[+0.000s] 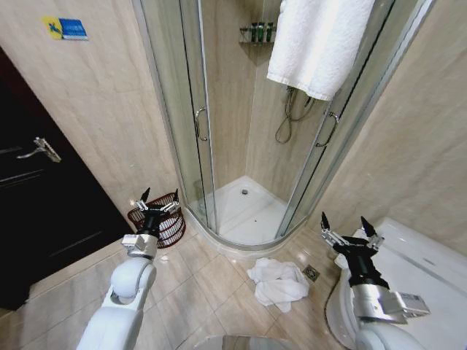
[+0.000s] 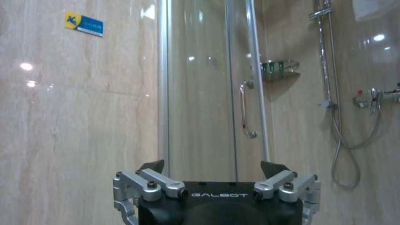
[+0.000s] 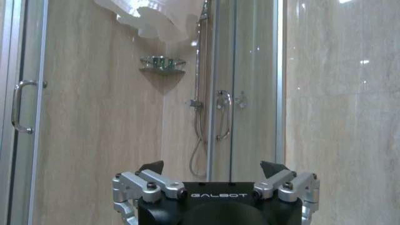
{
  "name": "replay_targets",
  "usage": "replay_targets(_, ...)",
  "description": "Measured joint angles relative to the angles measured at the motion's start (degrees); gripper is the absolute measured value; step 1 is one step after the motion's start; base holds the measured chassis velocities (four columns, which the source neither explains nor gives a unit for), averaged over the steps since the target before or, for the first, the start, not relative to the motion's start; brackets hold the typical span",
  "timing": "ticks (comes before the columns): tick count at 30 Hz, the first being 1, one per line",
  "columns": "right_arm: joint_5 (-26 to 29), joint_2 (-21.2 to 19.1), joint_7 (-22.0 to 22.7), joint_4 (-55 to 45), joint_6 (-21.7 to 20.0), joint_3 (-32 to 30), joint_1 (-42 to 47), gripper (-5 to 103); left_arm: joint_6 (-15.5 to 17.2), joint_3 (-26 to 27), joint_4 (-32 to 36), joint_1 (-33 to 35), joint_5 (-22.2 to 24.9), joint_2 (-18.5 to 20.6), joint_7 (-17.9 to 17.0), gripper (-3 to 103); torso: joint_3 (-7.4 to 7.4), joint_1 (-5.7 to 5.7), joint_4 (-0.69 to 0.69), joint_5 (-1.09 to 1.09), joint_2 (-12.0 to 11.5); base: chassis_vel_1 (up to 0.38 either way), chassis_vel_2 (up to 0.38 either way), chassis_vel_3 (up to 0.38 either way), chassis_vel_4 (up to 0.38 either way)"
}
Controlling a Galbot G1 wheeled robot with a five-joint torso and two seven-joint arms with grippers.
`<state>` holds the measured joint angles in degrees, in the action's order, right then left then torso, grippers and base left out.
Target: Discard the used towel into the hamper.
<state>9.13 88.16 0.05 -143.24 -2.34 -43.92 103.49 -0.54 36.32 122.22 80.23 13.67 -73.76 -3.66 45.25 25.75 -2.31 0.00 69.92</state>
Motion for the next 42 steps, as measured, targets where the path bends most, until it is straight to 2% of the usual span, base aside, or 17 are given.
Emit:
replay_targets(27, 0.82, -0.82, -0.04, 0.0, -0.74, -0.02, -0.43, 100, 0.14, -0.11, 0.28, -0.05, -0.84, -0.87, 0.29, 100, 4.67, 3.78, 0.0, 0.0, 8.44, 0.0, 0.0, 0.0, 0.0)
replay_targets(32, 1.74, -1.07, 0.24, 0.0, -1.07, -0.09, -0.97, 100, -1.54, -0.56, -0.02, 0.21, -0.53, -1.18, 0.22, 100, 5.46, 4.42, 0.0, 0.0, 9.88, 0.0, 0.0, 0.0, 0.0)
replay_targets(37, 5.81, -3.99, 1.79, 0.01, -3.26, -1.73, -4.39, 100, -2.99, -0.57, -0.42, 1.39, -0.77, -1.59, 0.23, 100, 5.63, 4.55, 0.0, 0.0, 10.17, 0.0, 0.0, 0.0, 0.0)
replay_targets(39, 12.21, -8.31, 2.85, 0.01, -3.85, -2.79, -8.3, 100, -4.34, -0.33, -0.83, 2.47, -1.06, -1.66, 0.27, 100, 5.62, 4.55, 0.01, 0.02, 10.16, 0.0, 0.0, 0.0, 0.0)
replay_targets(41, 16.28, -13.04, 3.83, 0.01, -4.95, -3.61, -12.28, 100, -5.05, 0.07, -1.17, 3.14, -1.17, -1.76, 0.28, 100, 5.59, 4.53, 0.01, 0.02, 10.09, 0.0, 0.0, 0.0, 0.0)
replay_targets(42, 16.28, -13.04, 3.83, 0.01, -4.95, -3.61, -12.28, 100, -5.05, 0.07, -1.17, 3.14, -1.17, -1.76, 0.28, 100, 5.59, 4.53, 0.01, 0.02, 10.09, 0.0, 0.0, 0.0, 0.0)
